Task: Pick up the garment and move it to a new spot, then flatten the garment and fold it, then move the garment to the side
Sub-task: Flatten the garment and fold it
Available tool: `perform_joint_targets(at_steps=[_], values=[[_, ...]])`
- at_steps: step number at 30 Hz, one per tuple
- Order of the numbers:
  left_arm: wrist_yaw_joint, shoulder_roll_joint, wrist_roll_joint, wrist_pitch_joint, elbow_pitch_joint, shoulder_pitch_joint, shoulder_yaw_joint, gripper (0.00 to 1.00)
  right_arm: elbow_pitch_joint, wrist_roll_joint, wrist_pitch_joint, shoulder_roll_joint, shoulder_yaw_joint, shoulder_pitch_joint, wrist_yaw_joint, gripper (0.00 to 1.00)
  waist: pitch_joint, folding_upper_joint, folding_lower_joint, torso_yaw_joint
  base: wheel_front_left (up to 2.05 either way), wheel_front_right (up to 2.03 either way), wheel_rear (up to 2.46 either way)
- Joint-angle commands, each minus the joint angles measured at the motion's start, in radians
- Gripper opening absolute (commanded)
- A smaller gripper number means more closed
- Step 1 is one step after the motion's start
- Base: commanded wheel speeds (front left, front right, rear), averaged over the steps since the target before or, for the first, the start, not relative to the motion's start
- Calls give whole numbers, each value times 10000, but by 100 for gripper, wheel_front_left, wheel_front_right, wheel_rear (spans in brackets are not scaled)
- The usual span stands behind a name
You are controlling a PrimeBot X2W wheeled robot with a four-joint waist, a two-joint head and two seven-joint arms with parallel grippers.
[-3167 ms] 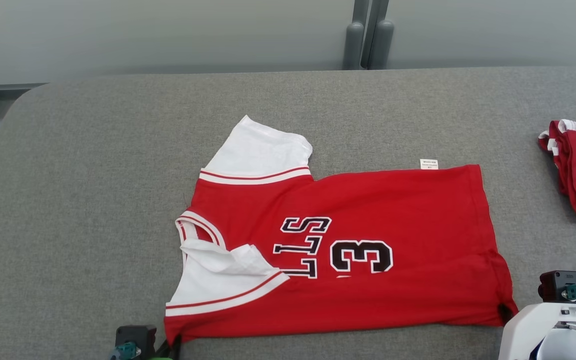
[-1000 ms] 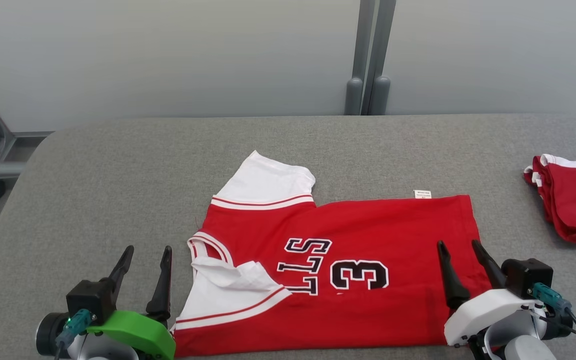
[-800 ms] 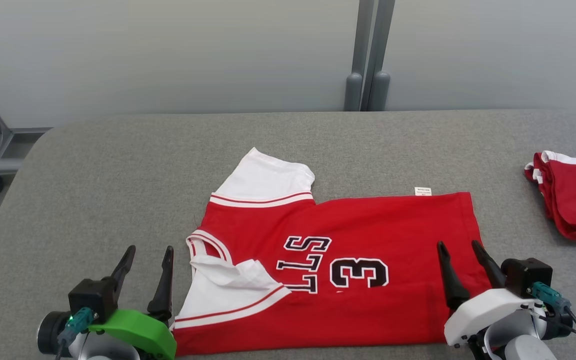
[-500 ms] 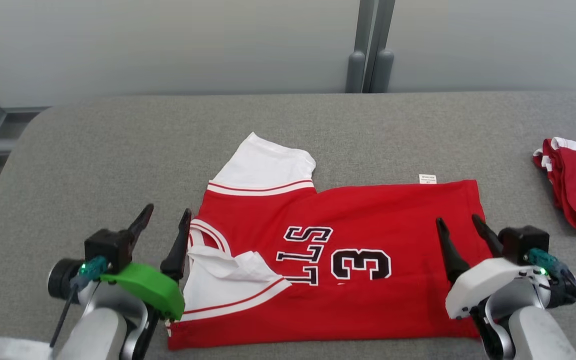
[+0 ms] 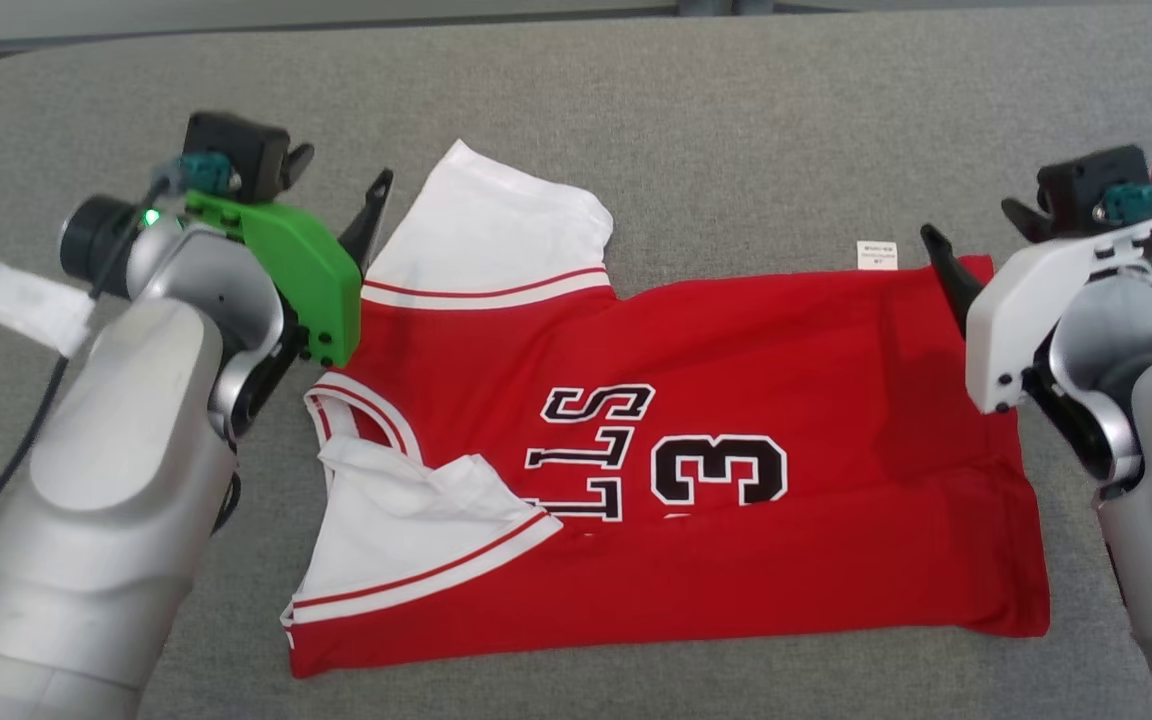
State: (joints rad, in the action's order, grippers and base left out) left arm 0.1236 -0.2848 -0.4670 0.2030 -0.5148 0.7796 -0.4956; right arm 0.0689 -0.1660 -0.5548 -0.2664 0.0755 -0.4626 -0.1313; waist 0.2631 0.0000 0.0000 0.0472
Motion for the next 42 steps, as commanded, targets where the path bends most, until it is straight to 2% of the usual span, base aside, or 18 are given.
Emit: perform_joint_targets(at_steps=[1,6,12,20,26,27,28,30,31,39,42], values=[[42,-50,-147,244,-114,458,-74,100,-147,-85,-227,-142,79,-358,11,100,1297,0,0,-545,0,0,0],[71,-188,-326,1394,-733,1948,-455,100,-430,-355,-1091,-642,531,-1309,12,100,2160,0,0,-852,0,0,0],[76,-203,-503,2083,-1439,2995,-790,100,-529,-535,-1333,-979,960,-2016,12,100,2788,0,0,-1091,0,0,0],[78,-57,-826,2024,-2197,3615,-1028,100,-376,-595,-1128,-1105,1211,-2060,12,100,2925,0,0,-1245,0,0,0],[-212,6,-758,2103,-2984,3996,-1059,100,-283,-644,-994,-1077,1522,-2156,12,100,2930,0,0,-1396,0,0,0],[-230,11,-748,2182,-3068,4048,-1090,81,-274,-643,-969,-1092,1533,-2206,12,100,2935,0,0,-1401,0,0,0],[-218,26,-768,2241,-3156,4080,-1114,53,-267,-642,-946,-1110,1548,-2227,12,100,2940,0,0,-1399,0,0,0],[-165,89,-854,2421,-3265,4104,-1164,20,-246,-648,-951,-1133,1572,-2229,12,100,2950,0,0,-1382,0,0,0],[-132,119,-927,2504,-3298,4118,-1181,0,-243,-657,-985,-1148,1591,-2233,12,100,2959,0,0,-1370,0,0,0],[-48,419,-1087,2621,-3436,4128,-1442,0,-387,-643,-1146,-1316,1582,-2572,12,100,3159,0,0,-1222,0,0,0],[-31,614,-1117,2522,-3497,4086,-1529,0,-352,-512,-1071,-1193,1419,-2545,12,100,3184,0,0,-1140,0,0,0]])
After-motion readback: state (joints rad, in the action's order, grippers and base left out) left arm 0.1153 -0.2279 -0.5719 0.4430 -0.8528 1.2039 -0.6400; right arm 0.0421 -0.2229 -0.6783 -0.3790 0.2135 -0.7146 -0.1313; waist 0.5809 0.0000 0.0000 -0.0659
